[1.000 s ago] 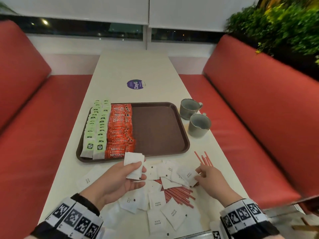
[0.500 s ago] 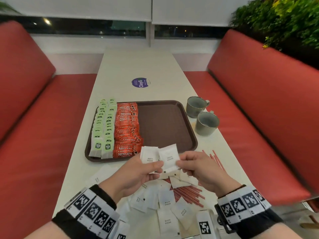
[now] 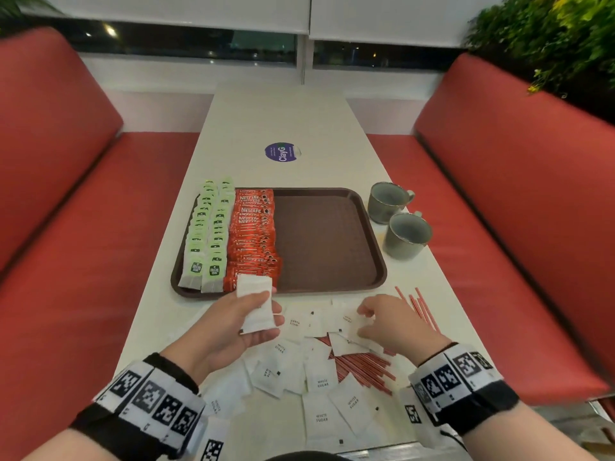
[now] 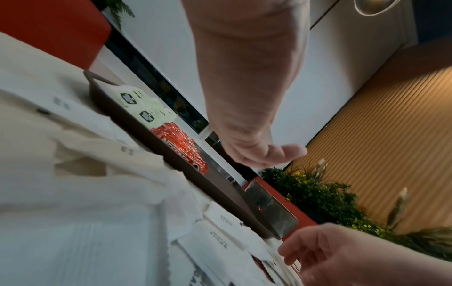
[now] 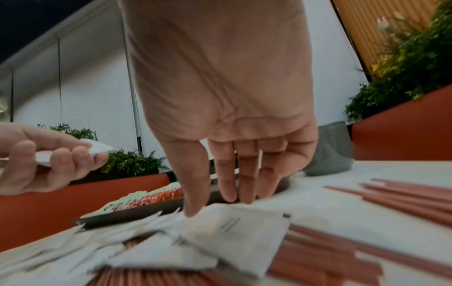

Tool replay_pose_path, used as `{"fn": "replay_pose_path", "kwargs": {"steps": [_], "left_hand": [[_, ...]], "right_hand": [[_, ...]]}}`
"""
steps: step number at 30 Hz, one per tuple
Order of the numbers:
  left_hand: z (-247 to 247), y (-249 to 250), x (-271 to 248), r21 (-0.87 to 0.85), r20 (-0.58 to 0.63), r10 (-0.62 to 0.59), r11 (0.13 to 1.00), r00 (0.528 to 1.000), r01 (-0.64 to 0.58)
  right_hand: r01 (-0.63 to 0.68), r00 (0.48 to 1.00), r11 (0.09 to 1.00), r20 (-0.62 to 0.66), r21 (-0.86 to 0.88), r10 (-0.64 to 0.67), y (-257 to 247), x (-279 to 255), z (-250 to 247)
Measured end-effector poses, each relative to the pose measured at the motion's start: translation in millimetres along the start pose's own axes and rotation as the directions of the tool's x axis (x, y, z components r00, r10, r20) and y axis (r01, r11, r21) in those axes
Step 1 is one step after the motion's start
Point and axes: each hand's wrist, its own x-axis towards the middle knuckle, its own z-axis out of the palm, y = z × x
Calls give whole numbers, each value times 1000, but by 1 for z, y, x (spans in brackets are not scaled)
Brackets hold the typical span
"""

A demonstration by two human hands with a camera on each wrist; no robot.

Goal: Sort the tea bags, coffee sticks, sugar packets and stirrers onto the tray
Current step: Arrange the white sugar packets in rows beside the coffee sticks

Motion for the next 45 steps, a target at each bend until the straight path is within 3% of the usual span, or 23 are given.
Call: {"fn": "replay_pose_path", "kwargs": {"steps": [3,6,10,13,14,16,17,19,27,32,37,42,45], "left_hand": [[-4,1,-2,28,-11,20,999,1000,-19],[-5,1,-4,40,-23,27,999,999,-26],[-7,1,-8,56,-6,23,998,1000,-23],[-12,3,-11,75,4,20,997,1000,-20],[-14,4,-12,83,7,19,996,1000,-20],[-17,8,-14,100,14,26,995,1000,-27],[-18,10,-15,109,20,32,993,999,-34],[-16,16,-15,125,44,41,991,998,-47],[11,27,-15,222,236,62,968,970,-116],[8,26,-9,255,135,147,950,980,-178],[-3,34,3,264,33,176,948,984,-179],[-18,45,21,5,-111,134,991,985,-135],[-38,50,27,-161,-170,89,980,981,-117]], "right_hand": [[28,999,982,30,-186,-23,2,4,10],[32,999,981,-14,-190,-35,4,7,13],[-2,1000,1000,30,26,1,6,7,10],[23,1000,980,-10,195,-22,13,8,3],[26,1000,946,-7,324,-25,15,6,-2],[15,997,752,48,659,-62,14,0,-14],[10,992,639,72,769,-102,11,-4,-22],[-3,981,508,102,861,-167,-1,-10,-36],[32,962,367,71,930,-263,-64,-12,-42],[62,962,387,48,920,-268,-80,-3,-34],[102,966,552,50,828,-253,-86,8,-24],[120,981,522,-19,844,-195,-97,45,-45],[186,982,605,-170,774,-84,-97,96,-69]]}}
